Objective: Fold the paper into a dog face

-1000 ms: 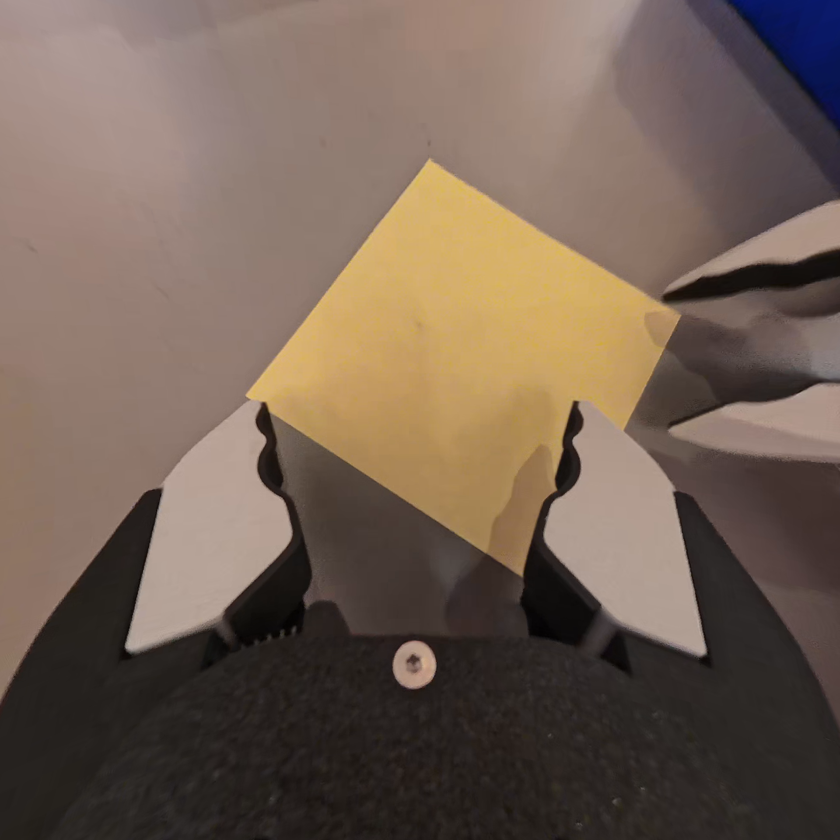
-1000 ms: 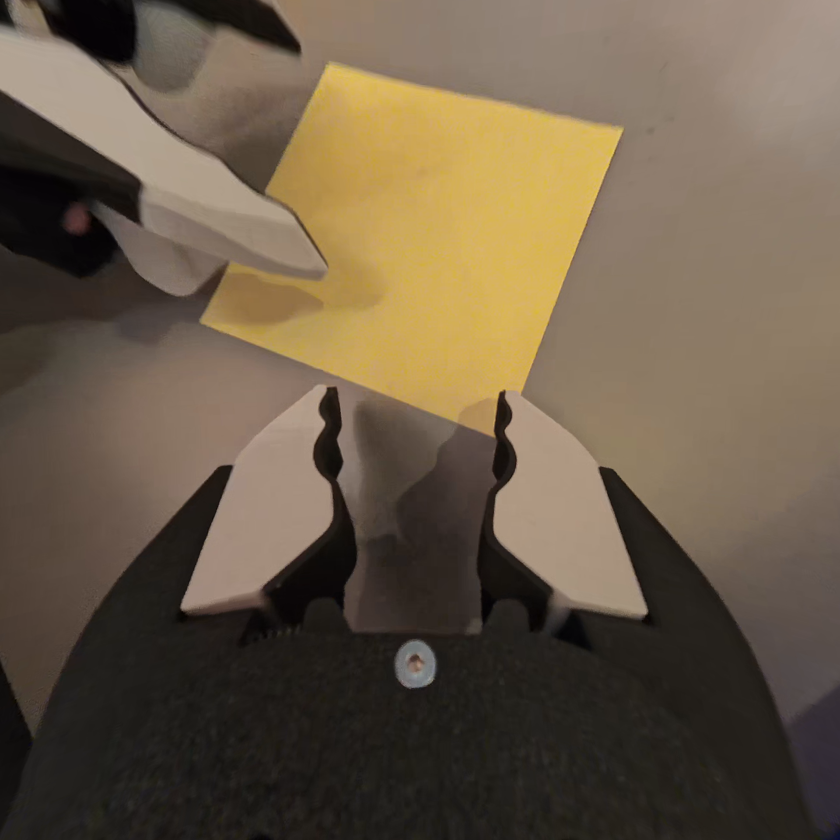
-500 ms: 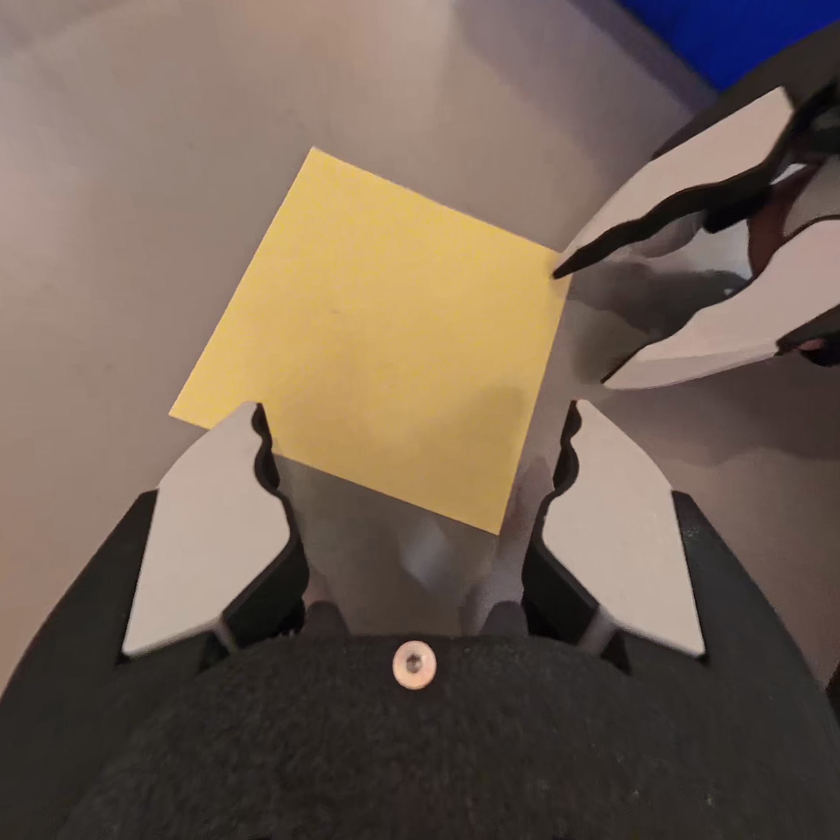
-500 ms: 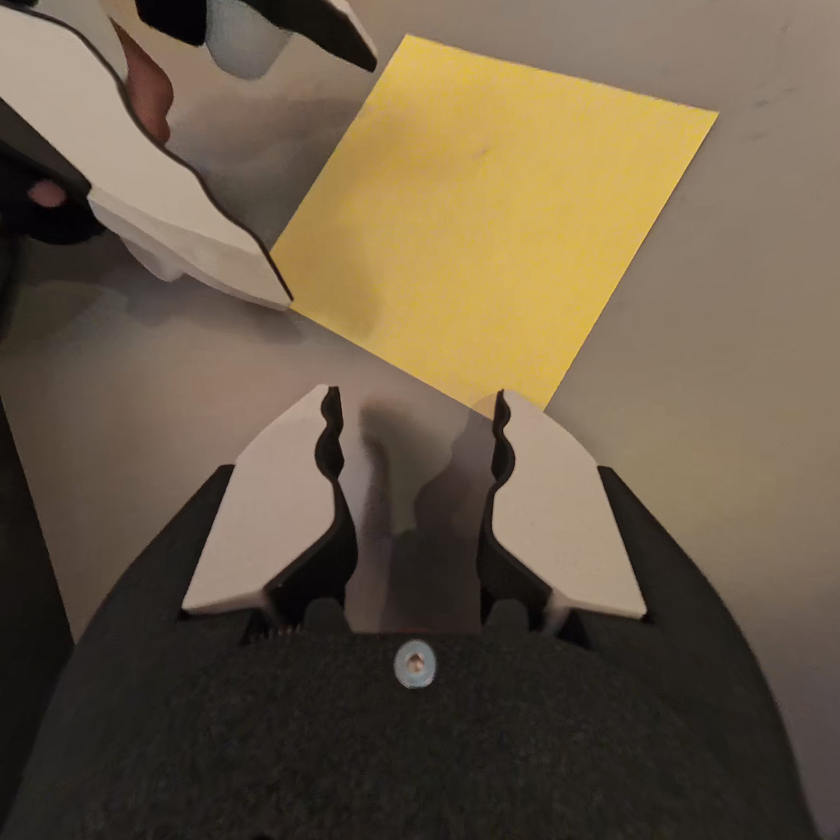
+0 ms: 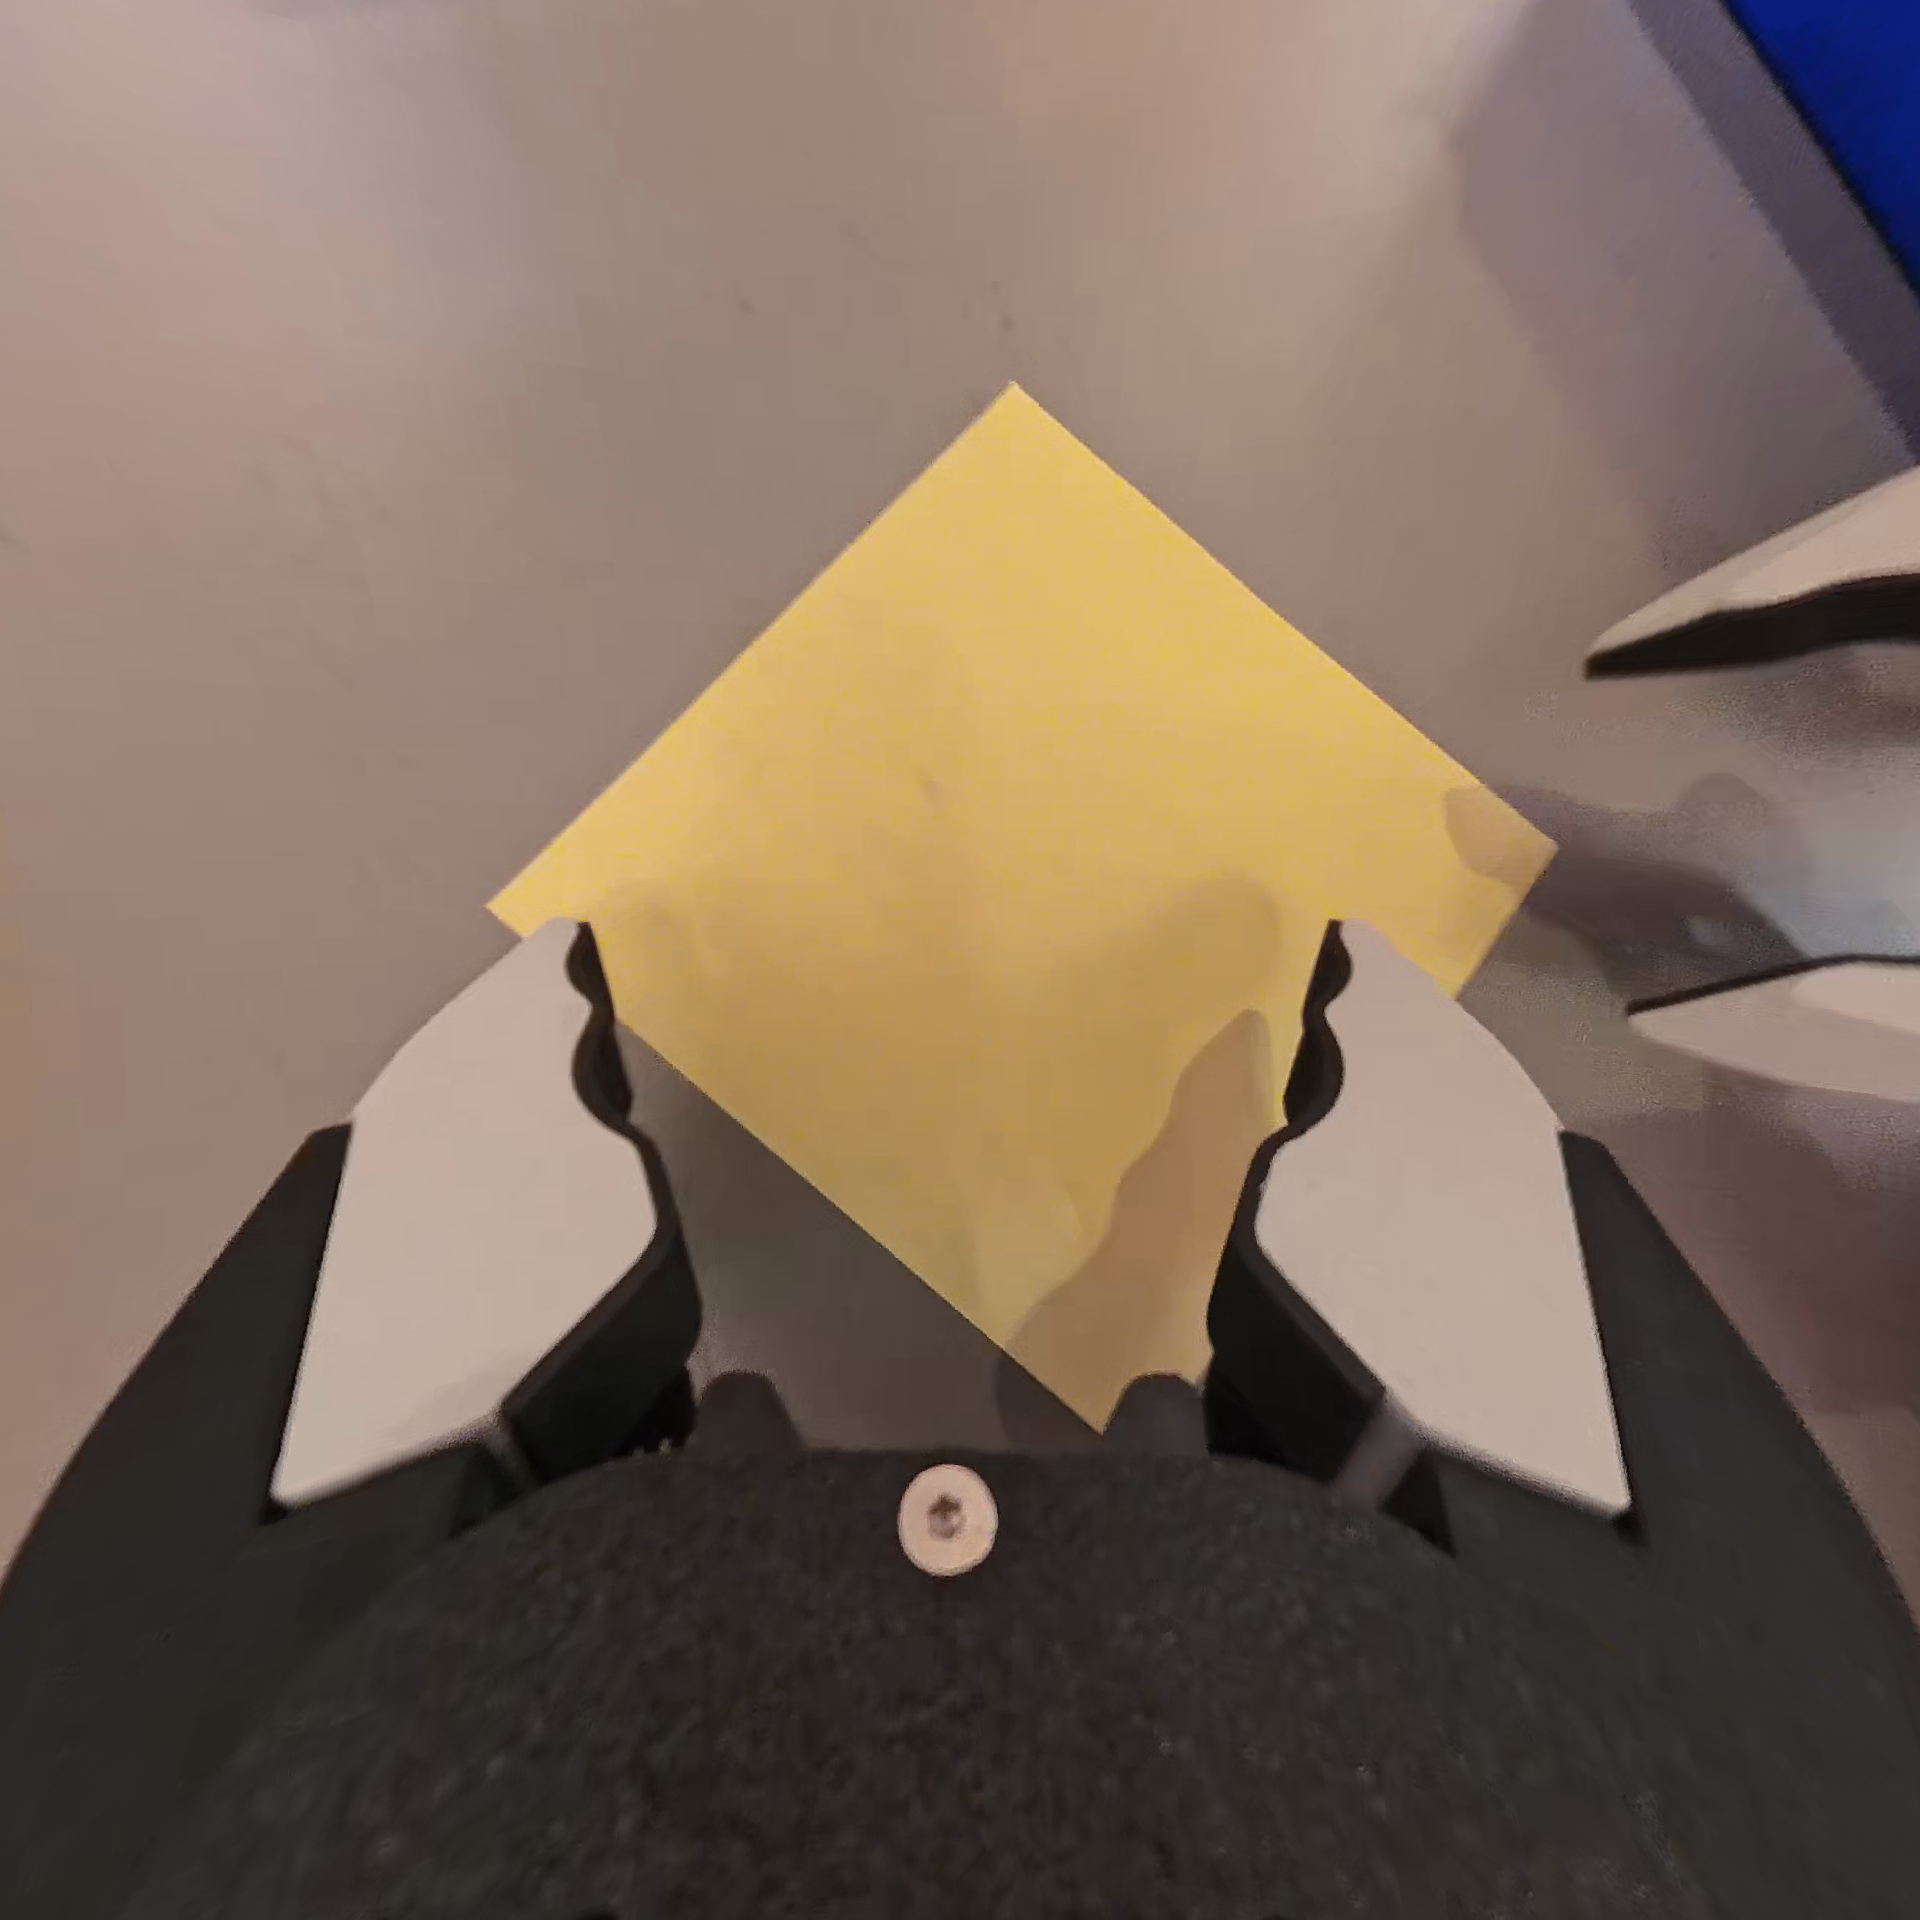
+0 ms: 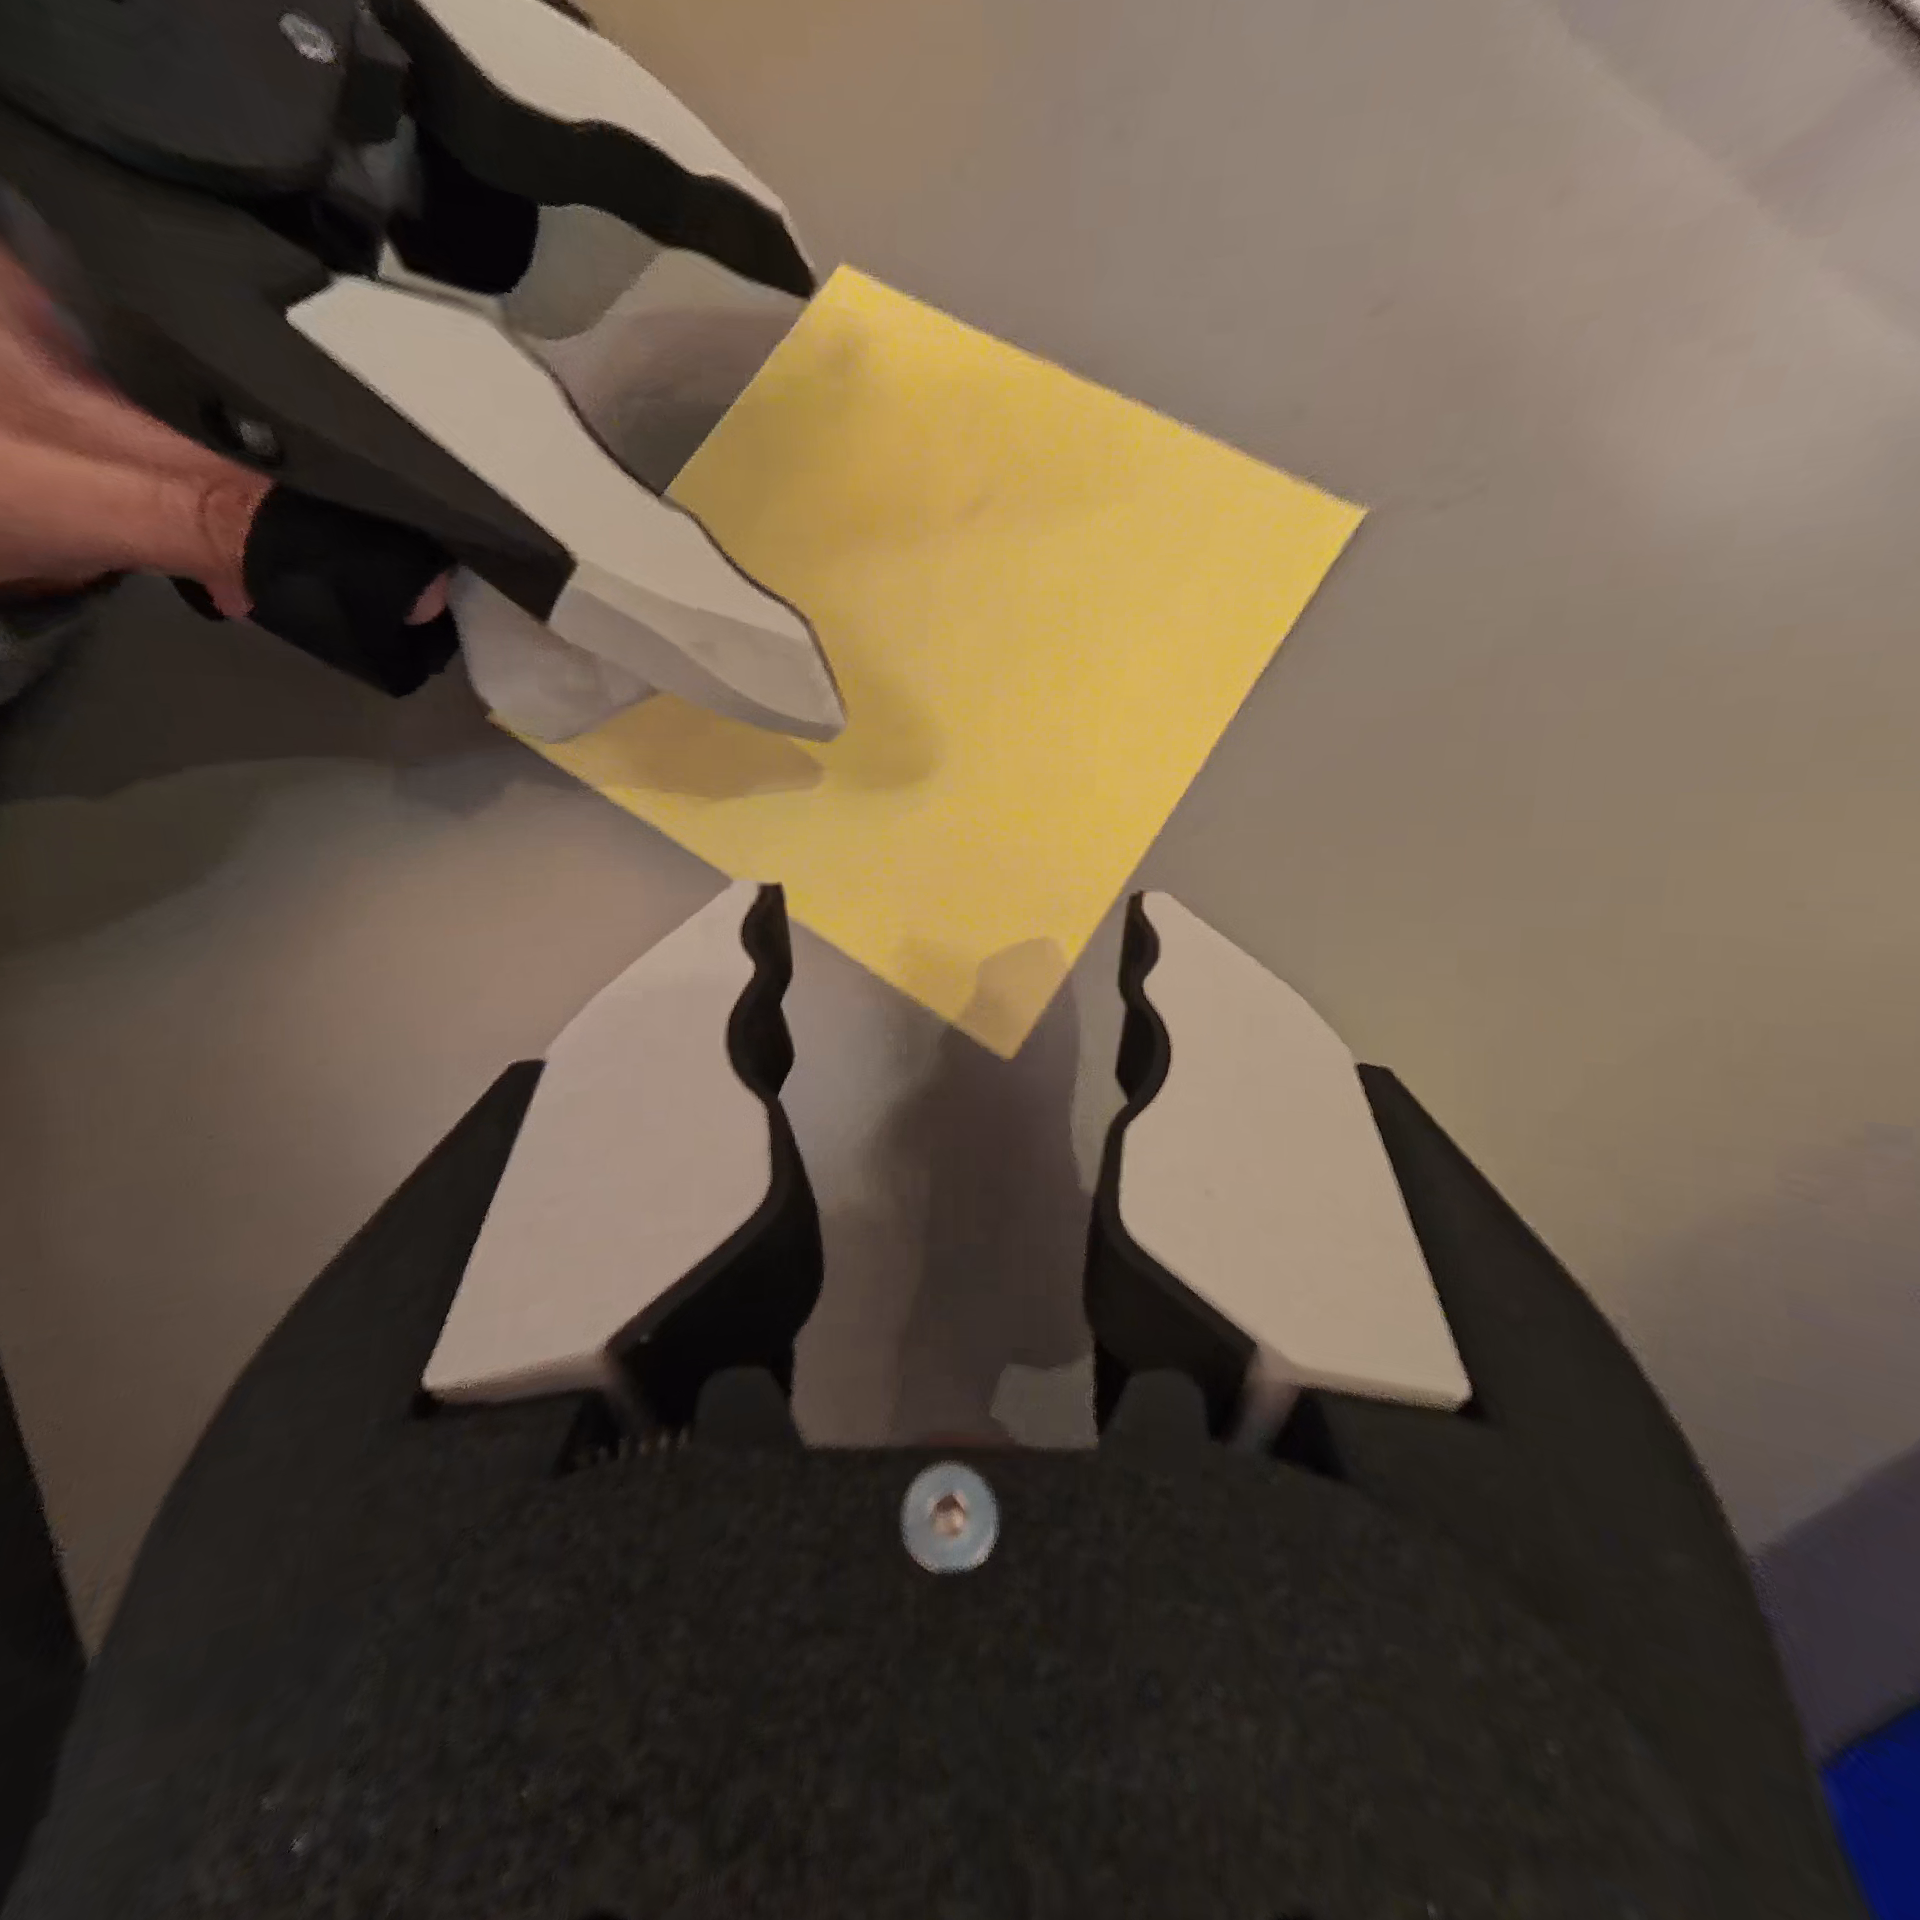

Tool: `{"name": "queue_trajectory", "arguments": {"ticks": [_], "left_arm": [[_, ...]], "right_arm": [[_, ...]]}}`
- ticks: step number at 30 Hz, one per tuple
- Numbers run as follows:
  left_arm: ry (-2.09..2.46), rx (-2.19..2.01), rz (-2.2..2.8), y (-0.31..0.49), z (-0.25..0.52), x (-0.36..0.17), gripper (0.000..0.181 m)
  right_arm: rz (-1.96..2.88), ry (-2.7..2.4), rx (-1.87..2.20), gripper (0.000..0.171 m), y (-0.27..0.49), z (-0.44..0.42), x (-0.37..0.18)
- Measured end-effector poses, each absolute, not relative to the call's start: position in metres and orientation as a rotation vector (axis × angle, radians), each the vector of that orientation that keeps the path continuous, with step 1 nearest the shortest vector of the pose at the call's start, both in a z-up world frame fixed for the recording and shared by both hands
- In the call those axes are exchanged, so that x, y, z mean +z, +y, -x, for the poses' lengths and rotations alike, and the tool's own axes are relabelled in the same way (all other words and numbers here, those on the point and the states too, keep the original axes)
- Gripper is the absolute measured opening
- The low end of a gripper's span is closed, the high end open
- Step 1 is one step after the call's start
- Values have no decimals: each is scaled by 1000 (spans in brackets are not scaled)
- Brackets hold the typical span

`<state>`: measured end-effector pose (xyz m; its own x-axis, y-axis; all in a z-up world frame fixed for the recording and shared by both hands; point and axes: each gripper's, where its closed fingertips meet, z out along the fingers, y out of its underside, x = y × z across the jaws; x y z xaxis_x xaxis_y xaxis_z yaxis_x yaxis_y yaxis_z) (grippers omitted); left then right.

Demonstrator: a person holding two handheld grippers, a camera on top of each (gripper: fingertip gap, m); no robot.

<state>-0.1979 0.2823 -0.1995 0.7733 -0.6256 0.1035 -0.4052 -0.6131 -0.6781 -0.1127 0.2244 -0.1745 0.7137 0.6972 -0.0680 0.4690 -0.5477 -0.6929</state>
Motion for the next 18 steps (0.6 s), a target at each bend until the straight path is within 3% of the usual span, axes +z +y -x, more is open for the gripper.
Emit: {"name": "queue_trajectory", "arguments": {"ticks": [7,18], "left_arm": [[774,-344,2264,279,189,-200,123],[728,-291,2368,285,174,-213,139]], "right_arm": [[2191,-929,454,61,255,111,-161],[2211,-905,445,60,331,109,-167]]}}
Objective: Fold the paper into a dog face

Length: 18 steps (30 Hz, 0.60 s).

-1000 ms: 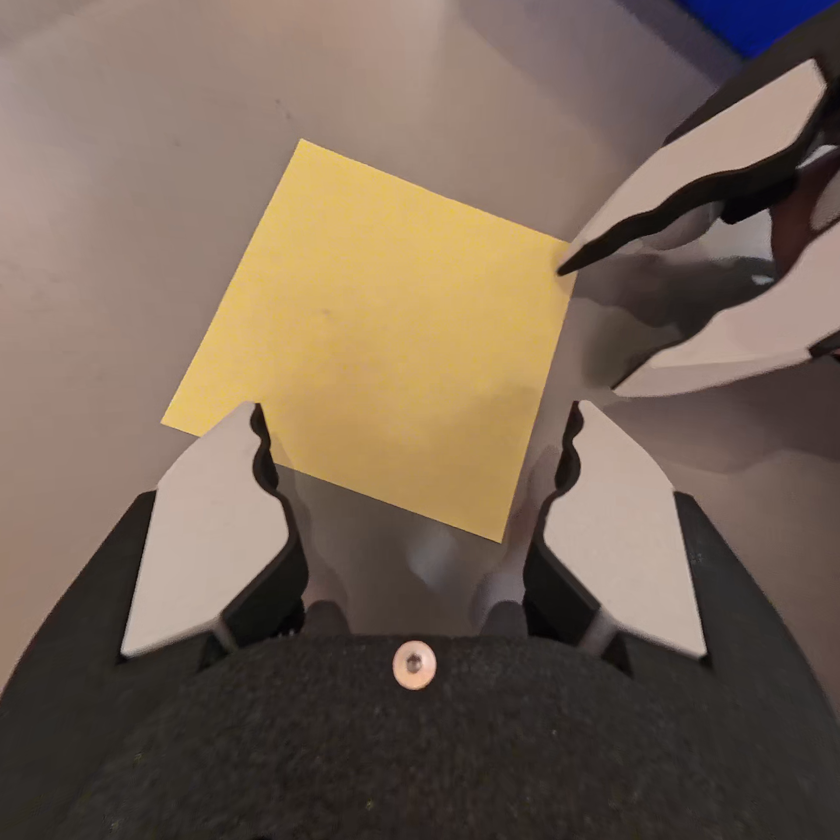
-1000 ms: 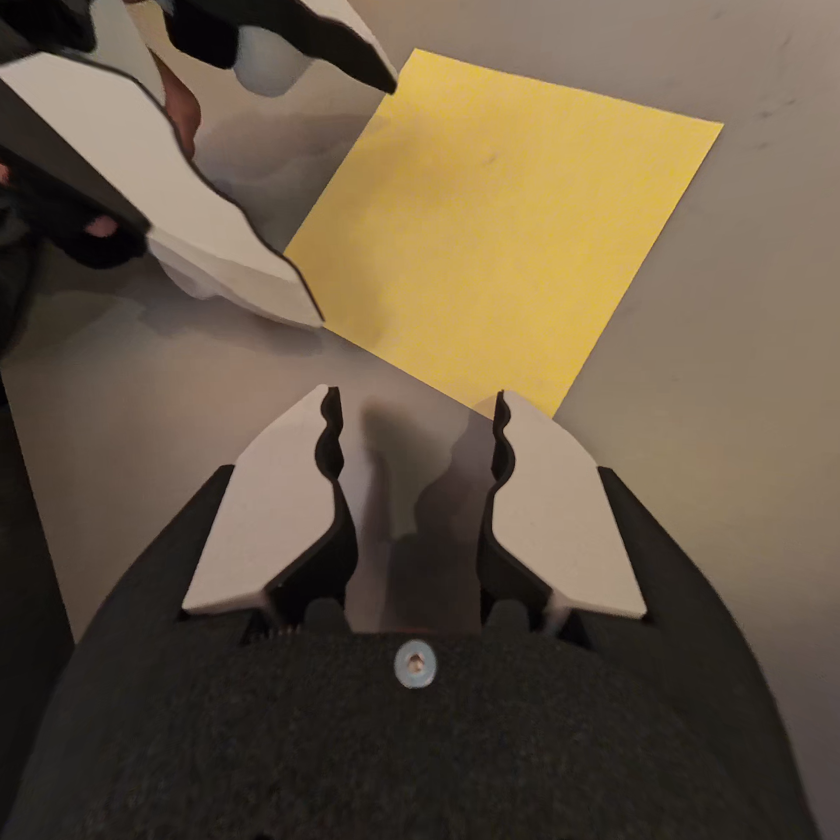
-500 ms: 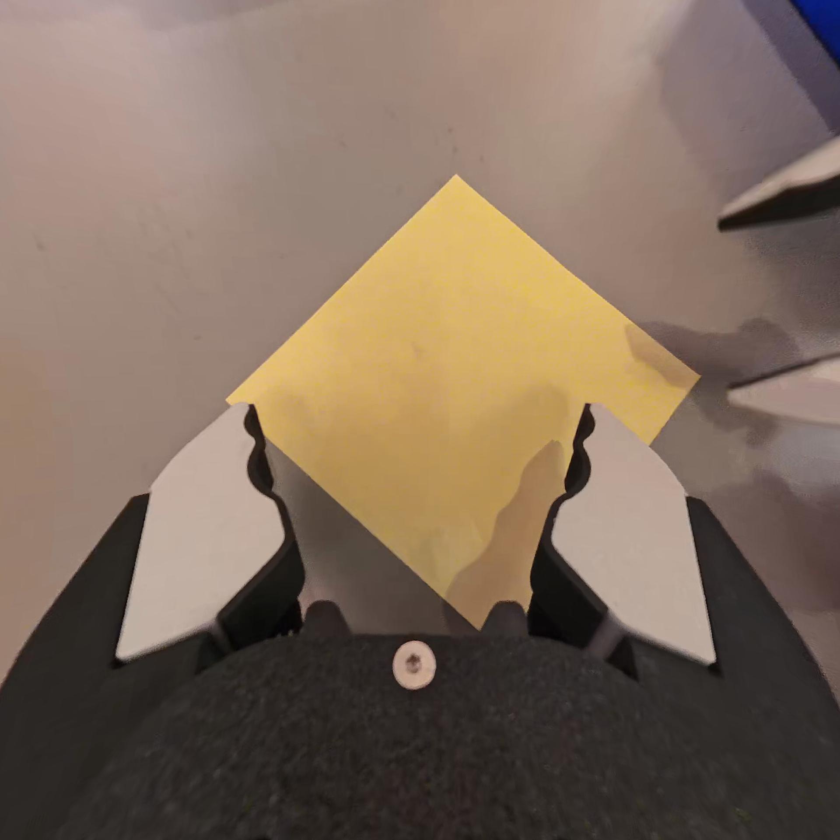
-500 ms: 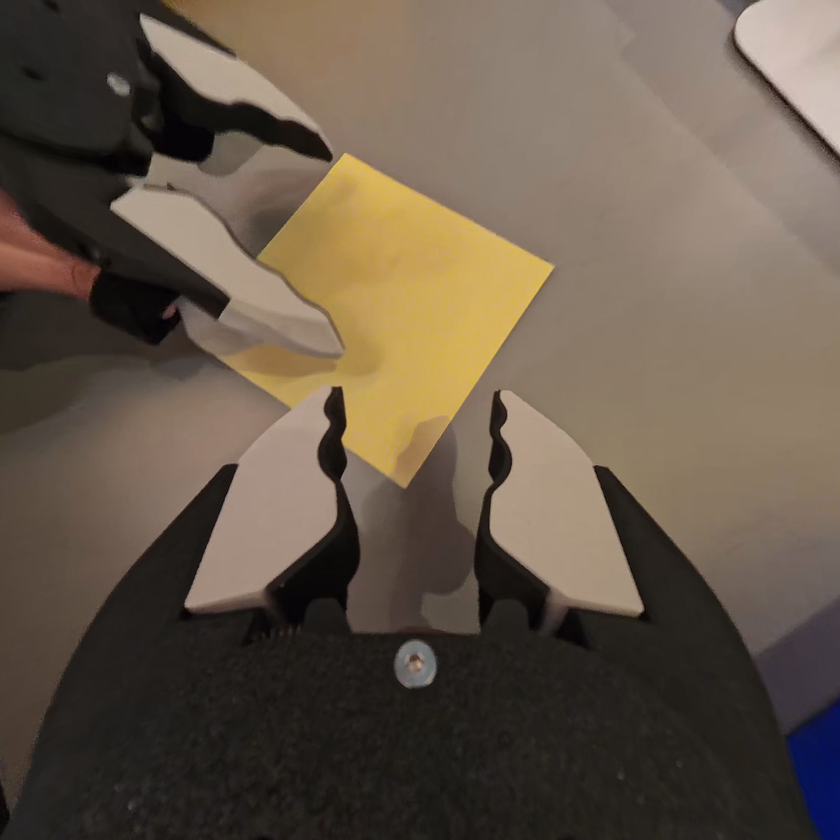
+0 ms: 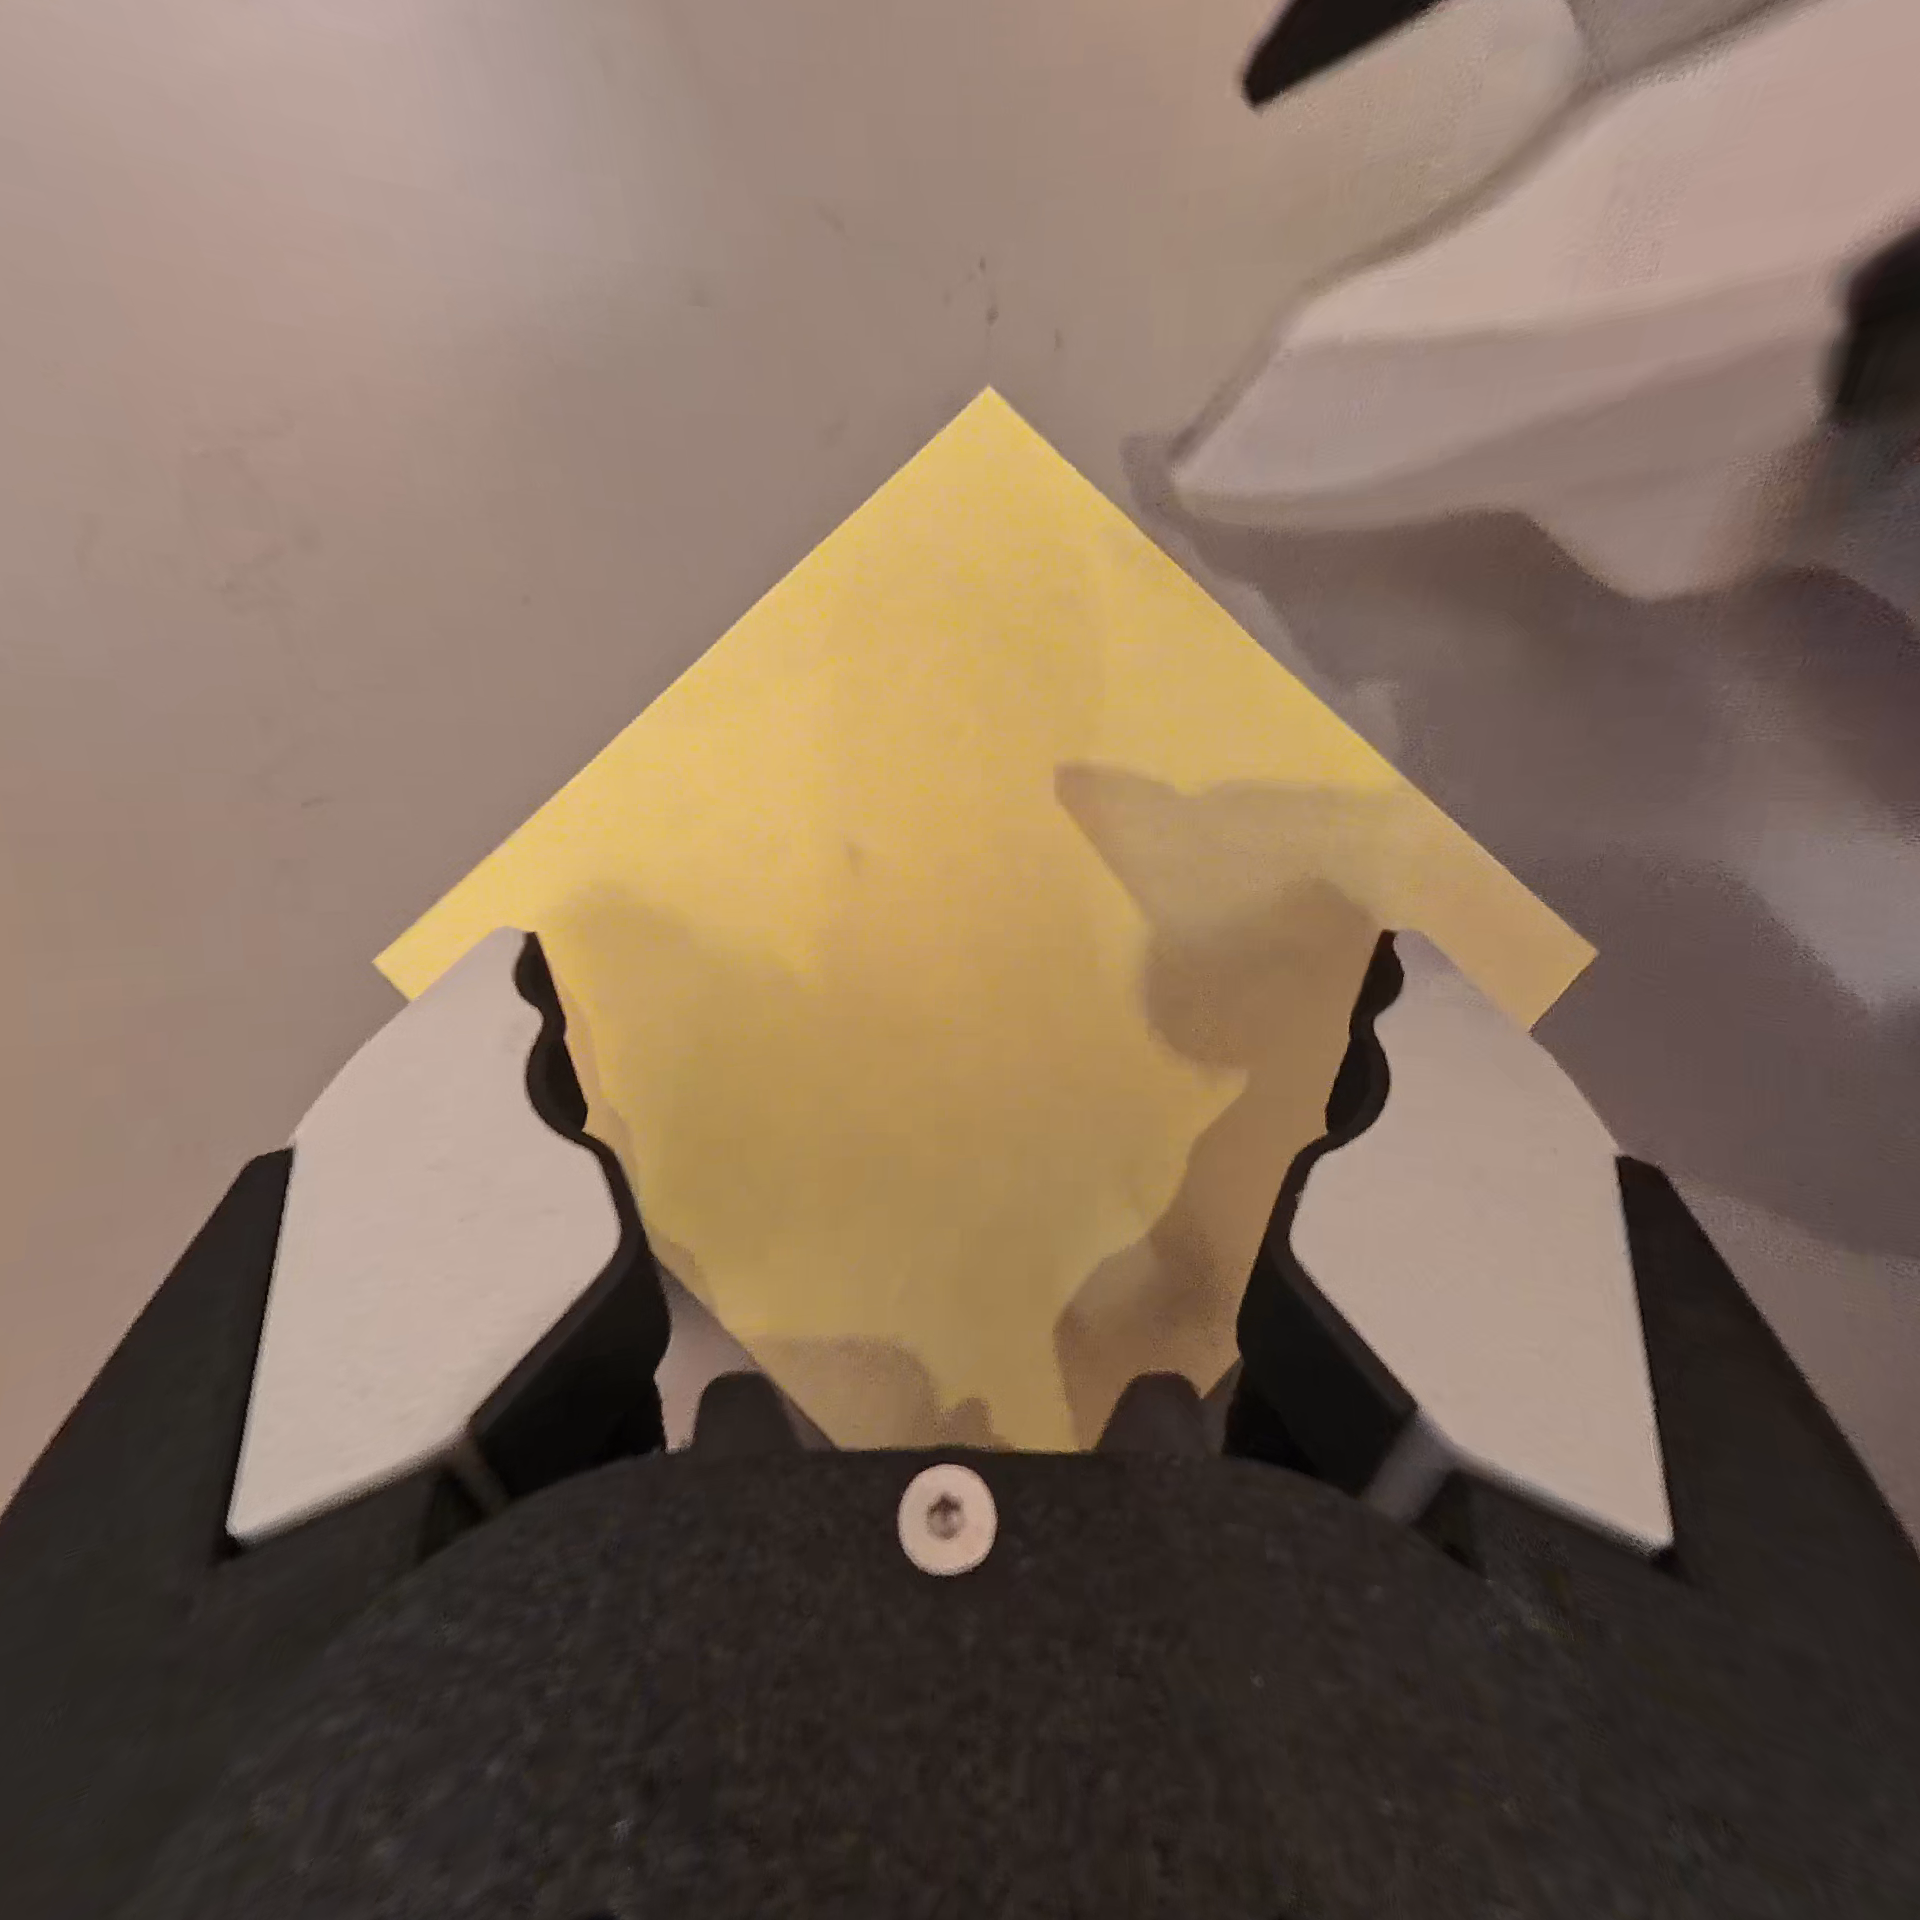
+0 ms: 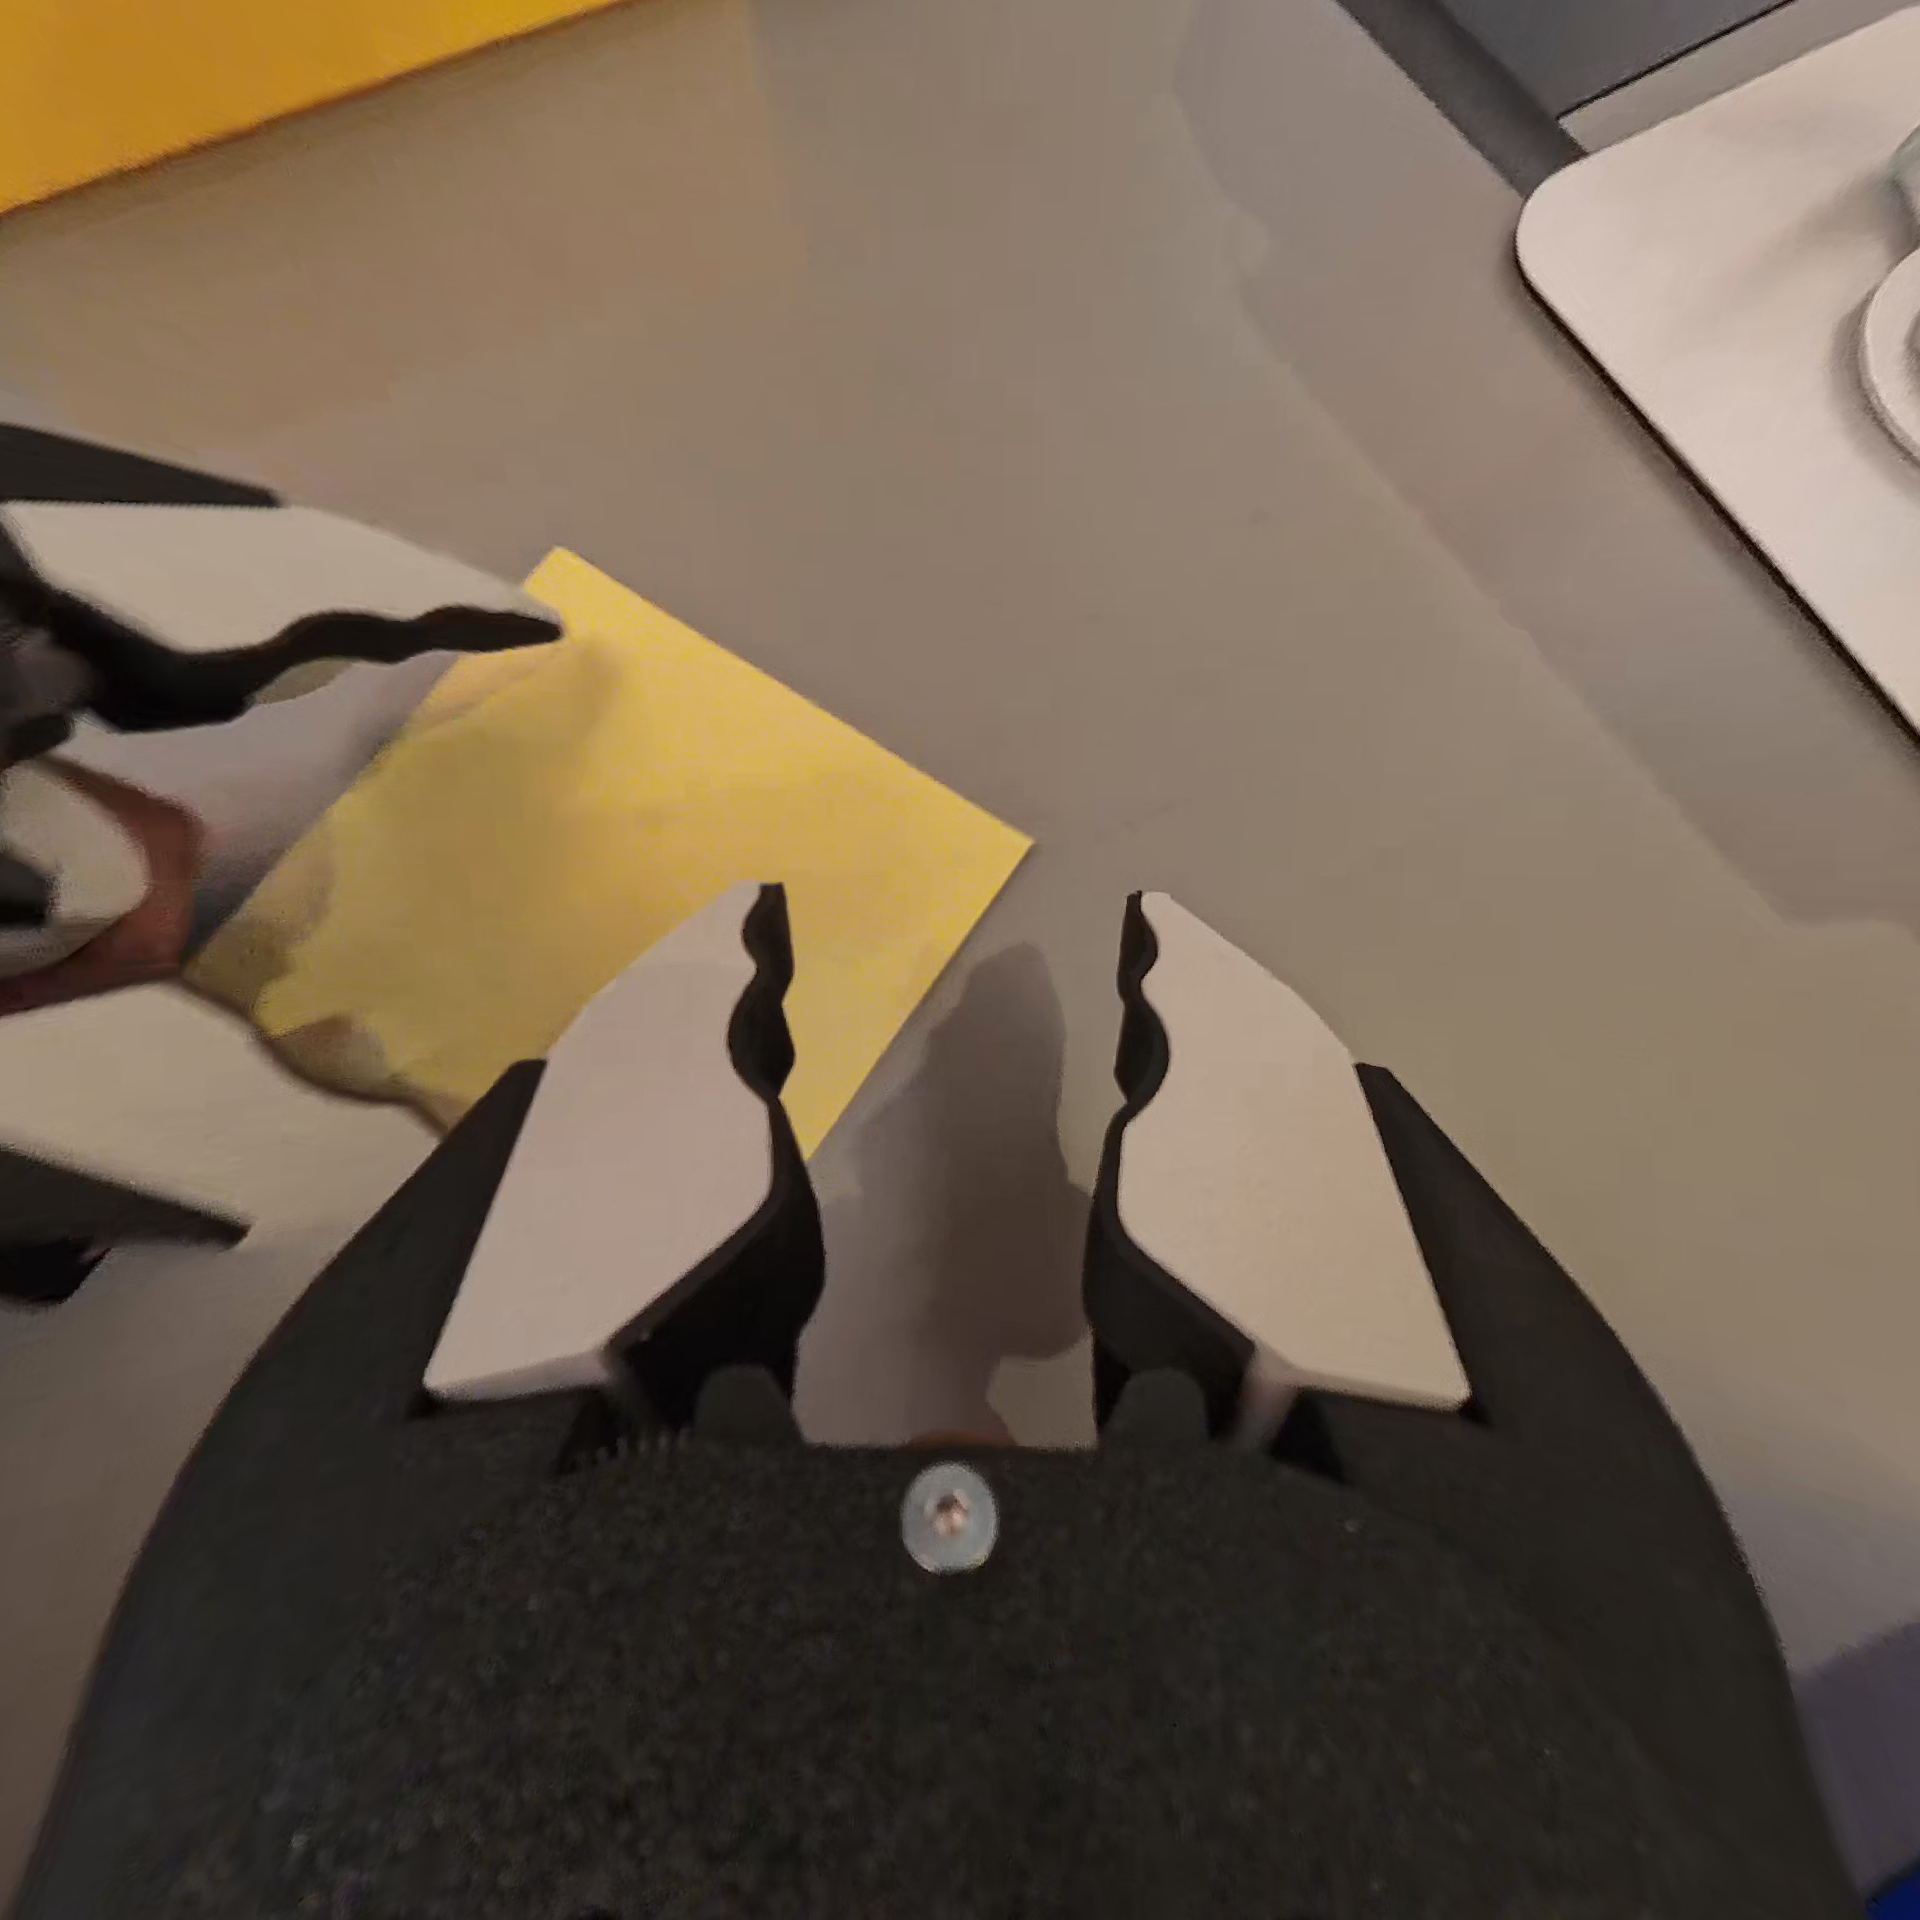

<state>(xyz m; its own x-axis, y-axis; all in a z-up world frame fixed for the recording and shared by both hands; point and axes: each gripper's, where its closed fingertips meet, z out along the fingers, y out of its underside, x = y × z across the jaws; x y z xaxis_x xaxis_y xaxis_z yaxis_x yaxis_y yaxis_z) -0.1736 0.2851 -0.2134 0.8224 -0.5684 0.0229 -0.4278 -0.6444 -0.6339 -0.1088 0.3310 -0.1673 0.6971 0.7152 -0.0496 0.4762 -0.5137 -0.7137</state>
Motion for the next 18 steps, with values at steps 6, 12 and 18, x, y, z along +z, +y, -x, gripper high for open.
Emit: {"name": "queue_trajectory", "arguments": {"ticks": [6,12,18], "left_arm": [[655,-217,2430,279,176,-221,141],[573,-190,2439,276,179,-221,141],[564,-191,2431,277,179,-221,141]], "right_arm": [[2348,-1077,346,58,356,99,-194],[2199,-1329,562,50,345,135,-193],[2228,-1364,633,37,350,137,-205]]}}
